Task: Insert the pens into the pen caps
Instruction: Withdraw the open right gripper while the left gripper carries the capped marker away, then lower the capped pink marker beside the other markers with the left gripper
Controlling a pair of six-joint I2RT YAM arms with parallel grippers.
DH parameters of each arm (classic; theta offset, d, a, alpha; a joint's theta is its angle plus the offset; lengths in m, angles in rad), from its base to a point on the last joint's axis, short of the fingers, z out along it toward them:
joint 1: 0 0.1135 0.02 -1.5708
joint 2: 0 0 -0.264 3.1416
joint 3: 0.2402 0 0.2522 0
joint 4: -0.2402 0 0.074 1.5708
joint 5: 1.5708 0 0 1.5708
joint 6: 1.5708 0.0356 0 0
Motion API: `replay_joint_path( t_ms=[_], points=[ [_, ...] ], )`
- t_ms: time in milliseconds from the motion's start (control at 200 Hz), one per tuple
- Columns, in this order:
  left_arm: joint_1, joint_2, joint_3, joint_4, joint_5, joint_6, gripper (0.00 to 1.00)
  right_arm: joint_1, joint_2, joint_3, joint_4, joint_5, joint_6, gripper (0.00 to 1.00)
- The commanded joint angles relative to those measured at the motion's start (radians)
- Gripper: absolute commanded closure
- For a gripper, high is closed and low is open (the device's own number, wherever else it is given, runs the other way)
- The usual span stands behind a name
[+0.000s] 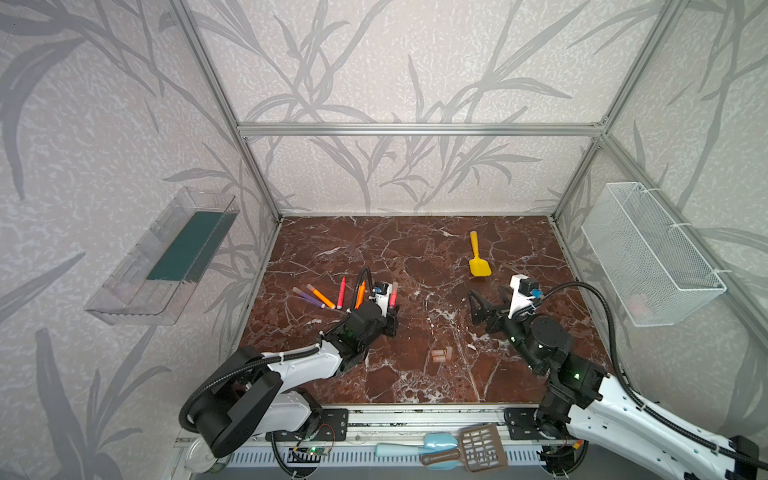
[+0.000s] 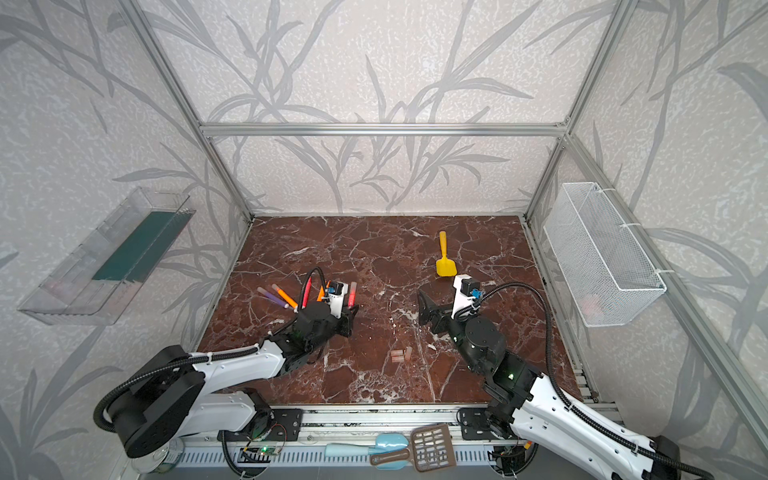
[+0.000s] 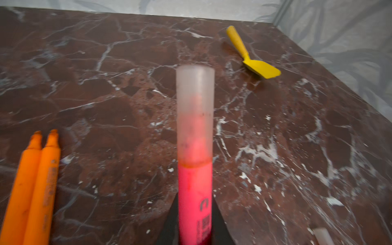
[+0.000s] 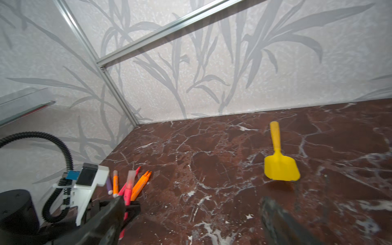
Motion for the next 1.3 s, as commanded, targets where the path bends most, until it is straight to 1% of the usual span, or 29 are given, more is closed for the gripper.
replay_joint_path(
  t_ms=[0, 130, 300, 500, 590, 640, 710, 840, 895, 990, 1150, 1294],
  points=[
    [0.042, 0.024, 0.055, -0.180, -0.194, -0.108, 1.00, -0.058, -0.056, -0.025, -0.105, 0.085, -0.020, 0.02],
    [0.117, 0.059, 0.102, -0.287, -0.155, -0.150, 1.00, -0.115, -0.104, -0.062, -0.106, 0.071, -0.013, 0.02],
    [0.126, 0.148, 0.177, -0.329, -0.098, -0.112, 1.00, -0.145, -0.087, -0.083, -0.101, 0.058, -0.004, 0.02],
    [0.127, 0.232, 0.294, -0.464, -0.130, -0.094, 1.00, -0.177, -0.037, -0.065, -0.105, 0.041, -0.010, 0.02],
    [0.129, 0.229, 0.316, -0.495, -0.160, -0.087, 1.00, -0.195, -0.022, -0.079, -0.098, 0.037, 0.000, 0.02],
    [0.141, 0.215, 0.319, -0.517, -0.186, -0.086, 1.00, -0.210, -0.019, -0.085, -0.092, 0.016, 0.008, 0.02],
    [0.191, 0.187, 0.319, -0.544, -0.193, -0.106, 1.00, -0.225, -0.014, -0.083, -0.089, -0.016, 0.014, 0.02],
    [0.338, 0.143, 0.289, -0.556, -0.162, -0.182, 1.00, -0.239, 0.005, -0.087, -0.080, -0.023, 0.016, 0.03],
    [0.381, 0.135, 0.272, -0.535, -0.169, -0.209, 1.00, -0.246, 0.011, -0.099, -0.070, -0.031, 0.022, 0.03],
    [0.436, 0.139, 0.291, -0.544, -0.148, -0.234, 1.00, -0.266, 0.018, -0.106, -0.059, -0.060, 0.035, 0.03],
    [0.538, 0.206, 0.389, -0.550, -0.092, -0.262, 1.00, -0.283, 0.031, -0.094, -0.070, -0.087, 0.037, 0.03],
    [0.605, 0.334, 0.534, -0.609, -0.074, -0.273, 1.00, -0.293, 0.024, -0.108, -0.069, -0.096, 0.040, 0.03]
  ],
)
